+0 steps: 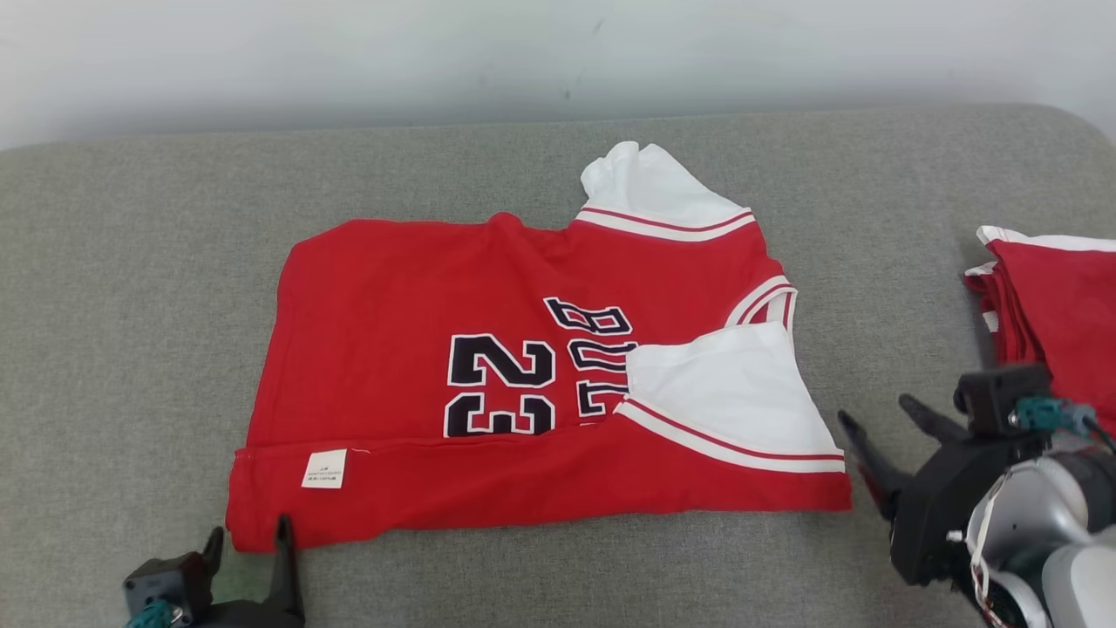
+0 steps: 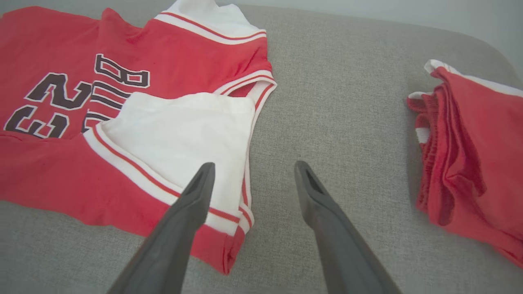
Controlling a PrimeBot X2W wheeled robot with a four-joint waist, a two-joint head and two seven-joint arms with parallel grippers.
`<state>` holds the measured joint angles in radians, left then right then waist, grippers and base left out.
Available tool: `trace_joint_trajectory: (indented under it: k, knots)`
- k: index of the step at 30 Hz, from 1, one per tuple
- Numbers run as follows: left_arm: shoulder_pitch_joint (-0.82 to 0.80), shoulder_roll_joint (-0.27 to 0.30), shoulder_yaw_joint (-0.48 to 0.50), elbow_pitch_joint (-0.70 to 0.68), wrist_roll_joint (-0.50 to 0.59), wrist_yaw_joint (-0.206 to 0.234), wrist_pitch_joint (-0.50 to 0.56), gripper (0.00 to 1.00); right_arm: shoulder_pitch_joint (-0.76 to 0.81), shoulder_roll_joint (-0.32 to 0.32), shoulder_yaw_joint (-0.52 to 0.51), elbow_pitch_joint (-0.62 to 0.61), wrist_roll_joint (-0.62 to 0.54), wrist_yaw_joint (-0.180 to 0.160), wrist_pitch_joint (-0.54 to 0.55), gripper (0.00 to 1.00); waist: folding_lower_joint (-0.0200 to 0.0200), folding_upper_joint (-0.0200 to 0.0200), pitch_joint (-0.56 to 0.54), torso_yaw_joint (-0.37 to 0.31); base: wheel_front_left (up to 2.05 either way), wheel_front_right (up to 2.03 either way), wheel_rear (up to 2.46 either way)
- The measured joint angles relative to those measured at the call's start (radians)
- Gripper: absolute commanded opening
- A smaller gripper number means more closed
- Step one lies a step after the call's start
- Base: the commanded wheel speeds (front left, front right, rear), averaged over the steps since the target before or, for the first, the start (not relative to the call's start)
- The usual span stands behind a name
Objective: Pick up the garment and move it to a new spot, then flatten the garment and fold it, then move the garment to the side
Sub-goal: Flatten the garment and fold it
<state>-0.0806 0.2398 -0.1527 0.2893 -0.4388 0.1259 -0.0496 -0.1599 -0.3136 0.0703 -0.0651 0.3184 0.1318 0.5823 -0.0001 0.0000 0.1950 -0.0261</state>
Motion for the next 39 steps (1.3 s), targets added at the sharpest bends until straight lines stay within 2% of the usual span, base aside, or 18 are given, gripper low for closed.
trace_joint_trajectory:
  k: [12,13,15,16,25,36,38,39]
  knots:
    - [-0.083,-0.006,-0.018,0.123,-0.014,0.005,0.060,1.00,0.072,0.158,-0.056,-0.020,-0.097,0.000,0.077,1.00,0.0000,0.0000,0.008,-0.013,0.00,0.00,0.00]
    - [-0.088,-0.007,-0.018,0.129,-0.019,0.005,0.060,0.74,0.078,0.169,-0.063,-0.017,-0.108,0.000,0.083,1.00,0.0000,0.0000,0.008,-0.014,0.00,0.00,0.00]
    - [-0.092,-0.007,-0.018,0.140,-0.023,-0.001,0.059,0.13,0.079,0.182,-0.073,-0.014,-0.126,0.000,0.087,1.00,0.0000,-0.0001,0.012,-0.014,0.00,0.00,0.00]
    - [-0.095,-0.008,-0.018,0.144,-0.023,-0.002,0.053,0.00,0.077,0.188,-0.078,-0.012,-0.130,0.000,0.086,1.00,0.0000,-0.0001,0.013,-0.014,0.00,0.00,0.00]
    - [-0.124,-0.018,-0.032,0.174,-0.029,-0.019,0.023,0.00,0.054,0.240,-0.110,0.066,-0.161,0.000,0.106,1.00,0.0000,0.0000,0.026,0.004,0.00,0.00,0.00]
    - [-0.134,-0.015,-0.049,0.189,-0.027,-0.031,-0.011,0.00,0.031,0.259,-0.114,0.150,-0.149,0.000,0.102,1.00,0.0001,0.0000,0.029,0.016,0.00,0.00,0.00]
    - [-0.138,-0.013,-0.052,0.193,-0.026,-0.034,-0.012,0.00,0.024,0.259,-0.113,0.162,-0.143,0.000,0.098,0.20,0.0000,-0.0001,0.029,0.017,0.00,0.00,0.00]
    - [-0.141,-0.013,-0.055,0.195,-0.026,-0.034,-0.012,0.00,0.019,0.260,-0.113,0.169,-0.143,0.000,0.095,0.04,0.0001,0.0000,0.028,0.018,0.00,0.00,0.00]
